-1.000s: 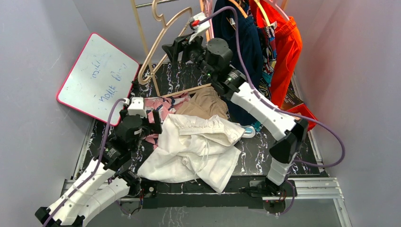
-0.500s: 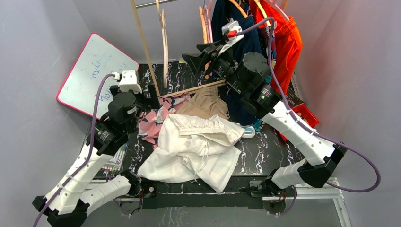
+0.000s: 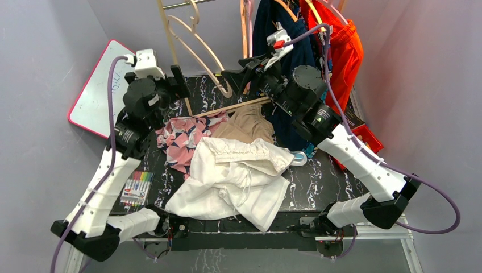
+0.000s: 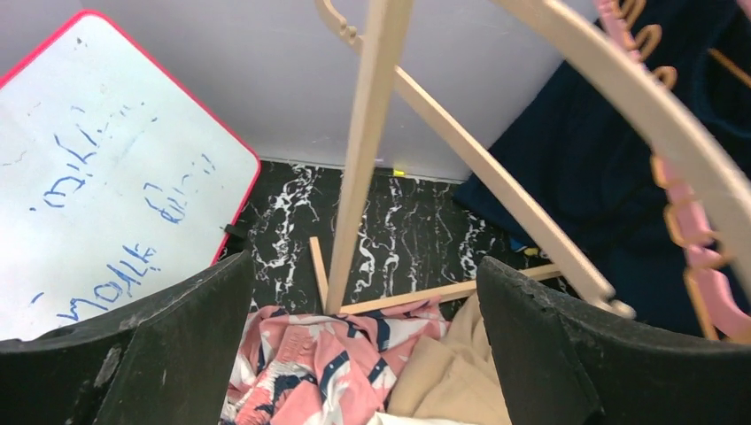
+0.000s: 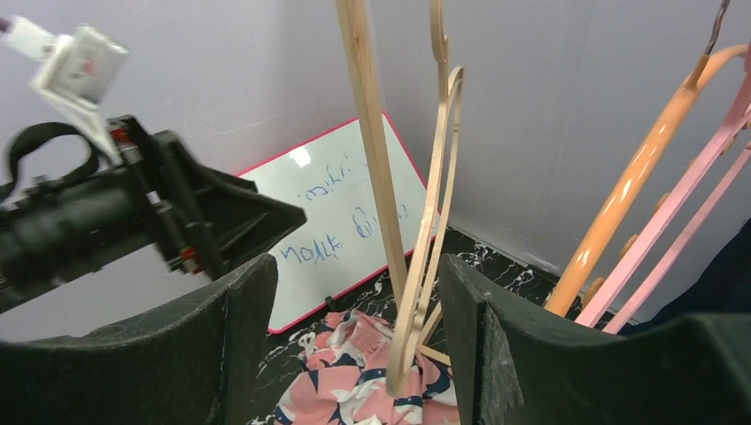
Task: Place the shorts on the hanger
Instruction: Move the clothesline to the center of the board.
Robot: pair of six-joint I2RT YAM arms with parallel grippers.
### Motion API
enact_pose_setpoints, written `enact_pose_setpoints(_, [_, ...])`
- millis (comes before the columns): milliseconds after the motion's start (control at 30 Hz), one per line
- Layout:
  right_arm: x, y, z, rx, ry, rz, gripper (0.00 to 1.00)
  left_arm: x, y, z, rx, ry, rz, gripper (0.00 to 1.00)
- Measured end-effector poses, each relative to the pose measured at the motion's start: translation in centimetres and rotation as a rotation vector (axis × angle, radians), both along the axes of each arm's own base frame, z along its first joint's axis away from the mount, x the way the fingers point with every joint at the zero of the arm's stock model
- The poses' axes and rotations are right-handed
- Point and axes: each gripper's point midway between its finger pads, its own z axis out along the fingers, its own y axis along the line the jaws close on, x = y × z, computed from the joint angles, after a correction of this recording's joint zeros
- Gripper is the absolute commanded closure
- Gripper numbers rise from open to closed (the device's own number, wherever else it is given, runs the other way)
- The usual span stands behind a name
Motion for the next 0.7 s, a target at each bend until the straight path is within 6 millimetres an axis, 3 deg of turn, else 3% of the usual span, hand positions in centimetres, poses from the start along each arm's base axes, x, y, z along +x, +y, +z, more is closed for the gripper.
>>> enact_pose_setpoints(267, [0.4, 0.2, 0.3, 0.014, -0.01, -0.01, 0.25, 7.3, 5.2, -4.9, -0.097, 0.118, 0.086, 0.08])
enact_pose_setpoints(500, [2.5, 2.3, -0.4, 0.005, -0.016, -0.021, 0.25, 10.2, 3.3, -4.7, -0.176, 0.06, -0.051, 0.06])
enact_pose_setpoints(700, [5.0, 4.0, -0.2, -0.011, -0.041, -0.064, 0.25, 11.6, 2.4, -4.9, -0.203, 0.016, -0.139, 0.11])
